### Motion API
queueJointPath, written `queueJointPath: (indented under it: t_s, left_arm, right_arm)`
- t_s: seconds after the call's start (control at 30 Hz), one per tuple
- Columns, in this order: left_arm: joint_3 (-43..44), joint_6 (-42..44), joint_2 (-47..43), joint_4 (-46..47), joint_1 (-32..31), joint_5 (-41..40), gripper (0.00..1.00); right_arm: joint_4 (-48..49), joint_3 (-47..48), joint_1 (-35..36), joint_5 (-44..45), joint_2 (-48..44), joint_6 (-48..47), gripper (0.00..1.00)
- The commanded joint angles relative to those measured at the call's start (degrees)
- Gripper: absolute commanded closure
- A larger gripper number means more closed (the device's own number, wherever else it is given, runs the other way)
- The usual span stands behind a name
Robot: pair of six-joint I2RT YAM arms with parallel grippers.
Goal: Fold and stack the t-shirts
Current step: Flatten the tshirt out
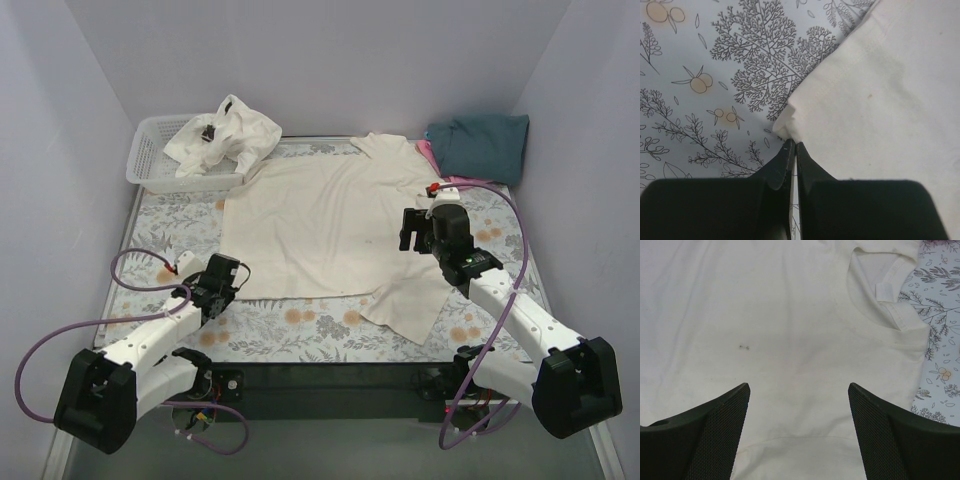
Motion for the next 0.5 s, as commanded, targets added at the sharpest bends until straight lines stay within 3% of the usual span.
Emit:
queueJointPath:
  t_s: [0.0, 0.27, 0.47]
  left_arm:
    - [3.45, 4.66, -1.81, 3.8, 0.31, -2.99, 1.0]
    - [7.05, 10.72, 0.47, 14.16, 0.75, -3.62, 1.0]
    - [7.41, 12.93, 4.51, 20.84, 2.15, -2.48, 1.0]
  right_arm:
    - [0.76, -0.2, -0.29, -0.48, -0.56, 0.14, 0.27]
    - [-4.16, -2.66, -0.2, -2.33, -0.82, 2.52, 0.29]
    - [-15.57, -7.48, 1.46, -3.2, -5.12, 5.14, 0.33]
